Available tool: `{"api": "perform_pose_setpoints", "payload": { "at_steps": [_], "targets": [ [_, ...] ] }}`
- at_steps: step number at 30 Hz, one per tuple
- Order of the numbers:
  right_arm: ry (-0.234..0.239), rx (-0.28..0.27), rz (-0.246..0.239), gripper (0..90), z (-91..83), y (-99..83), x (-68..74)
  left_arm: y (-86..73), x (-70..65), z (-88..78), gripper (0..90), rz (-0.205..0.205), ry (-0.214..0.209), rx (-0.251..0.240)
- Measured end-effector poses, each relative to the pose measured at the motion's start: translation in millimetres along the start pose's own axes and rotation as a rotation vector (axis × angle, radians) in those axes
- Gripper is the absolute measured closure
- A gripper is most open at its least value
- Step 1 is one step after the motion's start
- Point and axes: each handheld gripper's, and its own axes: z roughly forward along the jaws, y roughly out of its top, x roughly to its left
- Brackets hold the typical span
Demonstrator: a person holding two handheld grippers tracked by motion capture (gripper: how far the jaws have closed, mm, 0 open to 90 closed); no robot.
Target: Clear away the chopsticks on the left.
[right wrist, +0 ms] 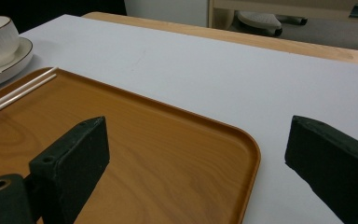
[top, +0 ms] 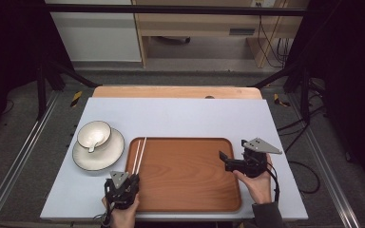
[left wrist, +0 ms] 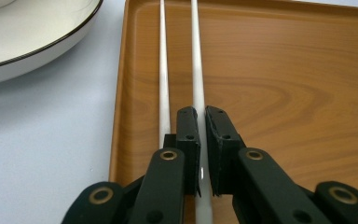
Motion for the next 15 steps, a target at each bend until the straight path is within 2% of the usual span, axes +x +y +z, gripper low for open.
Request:
{"api": "perform_pose_setpoints", "payload": {
  "at_steps": [5, 15],
  "targets": [
    [0.001, 0.001, 0.005, 6.5, 0.0, 0.0, 0.2, 1.3, -0.8, 1.5, 84.1, 0.009, 0.003, 0.023],
    [-0.001, 0.003, 0.002, 6.5, 0.1, -0.1, 0.0, 2.2, -2.2, 3.0, 83.6, 0.016, 0.002, 0.037]
  ]
}}
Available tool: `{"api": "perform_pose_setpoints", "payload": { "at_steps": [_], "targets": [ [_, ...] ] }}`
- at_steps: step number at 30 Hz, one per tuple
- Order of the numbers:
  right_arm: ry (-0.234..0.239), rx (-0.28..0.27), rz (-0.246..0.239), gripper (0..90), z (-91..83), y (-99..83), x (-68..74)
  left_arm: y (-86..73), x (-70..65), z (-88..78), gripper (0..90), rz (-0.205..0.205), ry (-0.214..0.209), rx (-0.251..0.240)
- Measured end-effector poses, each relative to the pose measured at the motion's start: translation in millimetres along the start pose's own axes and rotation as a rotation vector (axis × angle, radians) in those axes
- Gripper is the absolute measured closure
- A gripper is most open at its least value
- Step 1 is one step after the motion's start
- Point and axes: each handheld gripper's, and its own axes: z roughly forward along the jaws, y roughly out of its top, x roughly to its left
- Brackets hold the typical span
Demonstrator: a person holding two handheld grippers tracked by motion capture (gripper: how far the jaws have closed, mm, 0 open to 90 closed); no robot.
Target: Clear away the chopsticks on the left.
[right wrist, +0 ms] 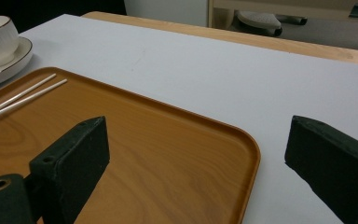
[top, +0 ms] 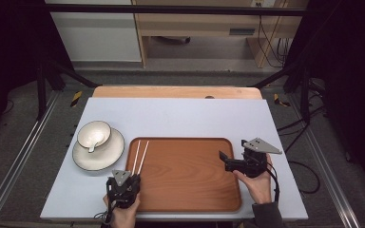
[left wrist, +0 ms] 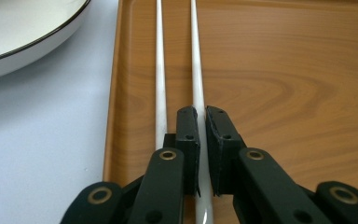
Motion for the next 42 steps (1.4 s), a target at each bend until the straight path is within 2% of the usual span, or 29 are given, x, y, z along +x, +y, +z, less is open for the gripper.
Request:
{"api": "perform_pose_setpoints", "payload": {
  "at_steps": [14, 21, 24, 26, 27, 30, 31, 32, 33, 34, 35, 36, 38, 42],
  "targets": [
    [-0.001, -0.006, 0.001, 6.5, -1.3, 0.3, -0.7, 0.0, 0.8, -1.1, 82.0, 0.004, -0.033, -0.015],
    [-0.006, -0.012, 0.002, 6.4, -3.0, 0.7, -2.0, 4.0, 3.2, -4.8, 74.7, 0.024, -0.091, -0.034],
    [-0.004, -0.017, 0.013, 6.3, -3.9, 1.1, -2.3, 7.4, 5.5, -6.8, 70.9, 0.028, -0.099, -0.041],
    [-0.005, -0.016, 0.012, 6.3, -4.1, 1.0, -2.5, 12.0, 8.5, -10.0, 69.5, 0.04, -0.126, -0.058],
    [-0.006, -0.017, 0.011, 6.2, -4.2, 0.9, -2.9, 17.2, 11.4, -13.4, 65.2, 0.061, -0.162, -0.078],
    [-0.008, -0.018, 0.012, 6.0, -4.7, 1.0, -3.4, 22.8, 15.9, -17.0, 60.3, 0.071, -0.186, -0.09],
    [-0.006, -0.02, 0.018, 6.0, -4.9, 1.1, -3.1, 28.9, 20.0, -19.8, 59.0, 0.096, -0.205, -0.098],
    [-0.006, -0.02, 0.018, 6.0, -4.9, 1.1, -3.1, 28.9, 20.0, -19.8, 57.3, 0.096, -0.205, -0.098],
    [-0.008, -0.022, 0.012, 5.9, -5.1, 1.1, -3.8, 32.0, 21.5, -21.1, 55.2, 0.115, -0.208, -0.102],
    [-0.009, -0.022, 0.011, 5.9, -5.2, 1.0, -4.0, 37.7, 24.0, -23.6, 53.7, 0.149, -0.239, -0.104],
    [-0.009, -0.022, 0.011, 5.9, -5.2, 1.0, -4.0, 37.7, 24.0, -23.6, 52.1, 0.149, -0.239, -0.104],
    [-0.008, -0.022, 0.014, 5.9, -5.3, 1.0, -4.1, 40.6, 25.0, -24.7, 52.1, 0.163, -0.264, -0.104],
    [-0.009, -0.021, 0.013, 5.8, -5.4, 1.0, -4.1, 46.7, 27.4, -27.6, 49.2, 0.192, -0.288, -0.112],
    [-0.009, -0.025, 0.019, 5.7, -6.5, 1.4, -4.4, 59.9, 37.8, -32.3, 43.0, 0.232, -0.324, -0.12]
  ]
}}
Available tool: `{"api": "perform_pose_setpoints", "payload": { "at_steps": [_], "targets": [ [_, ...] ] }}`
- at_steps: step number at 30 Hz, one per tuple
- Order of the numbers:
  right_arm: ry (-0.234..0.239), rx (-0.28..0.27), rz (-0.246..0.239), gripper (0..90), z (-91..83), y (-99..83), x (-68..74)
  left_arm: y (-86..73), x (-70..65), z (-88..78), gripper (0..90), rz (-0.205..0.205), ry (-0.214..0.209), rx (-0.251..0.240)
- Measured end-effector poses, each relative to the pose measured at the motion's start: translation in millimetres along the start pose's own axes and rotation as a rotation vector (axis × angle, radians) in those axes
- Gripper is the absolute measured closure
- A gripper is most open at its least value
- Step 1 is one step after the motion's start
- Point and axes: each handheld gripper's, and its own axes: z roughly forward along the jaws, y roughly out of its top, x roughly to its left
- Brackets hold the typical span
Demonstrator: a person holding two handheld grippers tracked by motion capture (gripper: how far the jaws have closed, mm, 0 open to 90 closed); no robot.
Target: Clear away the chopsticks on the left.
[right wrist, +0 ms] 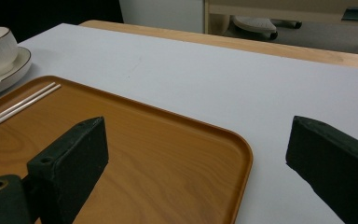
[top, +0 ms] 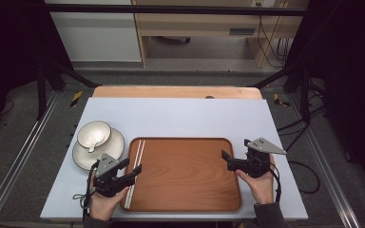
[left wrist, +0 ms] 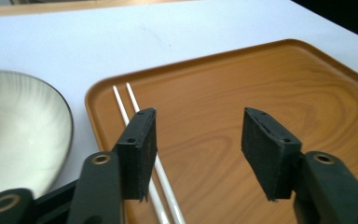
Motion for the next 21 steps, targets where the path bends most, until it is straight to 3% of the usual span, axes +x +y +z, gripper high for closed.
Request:
{"api": "perform_pose_setpoints", "payload": {
  "at_steps": [4, 9, 21],
  "targets": [
    [-0.003, -0.001, 0.002, 5.8, -0.9, 0.1, -1.3, 4.1, 12.8, -7.1, 37.1, 0.034, -0.009, 0.003],
    [-0.007, -0.003, 0.009, 5.7, -1.7, -0.3, -3.0, -2.9, 25.9, -13.7, 33.7, 0.072, -0.01, 0.02],
    [-0.014, 0.012, 0.004, 5.5, -0.1, -3.6, -3.5, -21.3, 43.9, -22.3, 26.9, 0.07, -0.008, 0.033]
  ]
}}
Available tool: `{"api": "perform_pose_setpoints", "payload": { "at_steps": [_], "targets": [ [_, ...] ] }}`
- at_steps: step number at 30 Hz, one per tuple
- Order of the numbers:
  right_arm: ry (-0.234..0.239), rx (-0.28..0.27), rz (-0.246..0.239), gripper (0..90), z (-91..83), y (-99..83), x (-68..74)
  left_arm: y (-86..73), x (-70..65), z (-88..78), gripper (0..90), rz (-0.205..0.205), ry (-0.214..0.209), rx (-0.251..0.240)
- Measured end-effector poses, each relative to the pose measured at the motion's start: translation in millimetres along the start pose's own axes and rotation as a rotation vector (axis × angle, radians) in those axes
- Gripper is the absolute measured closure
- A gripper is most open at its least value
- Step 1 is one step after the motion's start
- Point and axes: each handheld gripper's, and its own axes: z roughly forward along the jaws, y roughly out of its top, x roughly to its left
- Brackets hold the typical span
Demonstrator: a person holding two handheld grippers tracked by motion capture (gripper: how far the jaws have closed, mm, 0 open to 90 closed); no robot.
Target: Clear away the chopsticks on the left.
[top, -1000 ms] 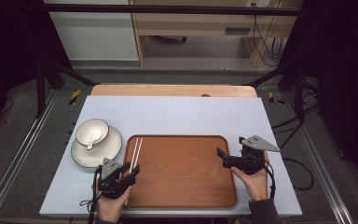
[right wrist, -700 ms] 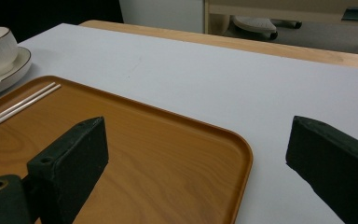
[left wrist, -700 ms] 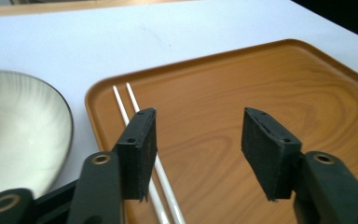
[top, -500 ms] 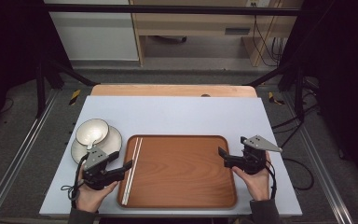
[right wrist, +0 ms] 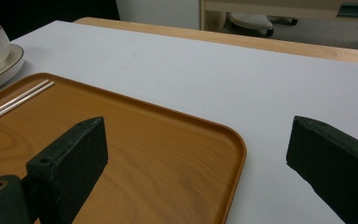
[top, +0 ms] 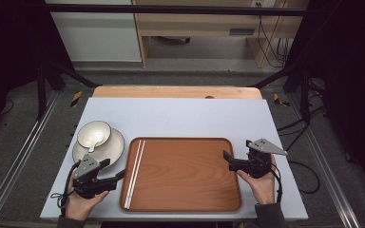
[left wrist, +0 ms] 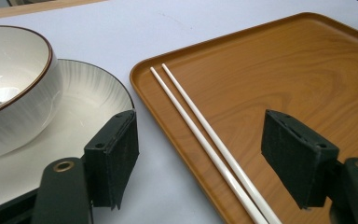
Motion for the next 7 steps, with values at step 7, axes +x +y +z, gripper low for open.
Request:
{"api": "perform_pose_setpoints", "payload": {
  "at_steps": [7],
  "targets": [
    [-0.002, 0.01, 0.005, 5.4, 1.5, -2.7, -2.2, -8.2, 7.8, -1.2, 25.6, -0.006, 0.004, 0.012]
  ]
}}
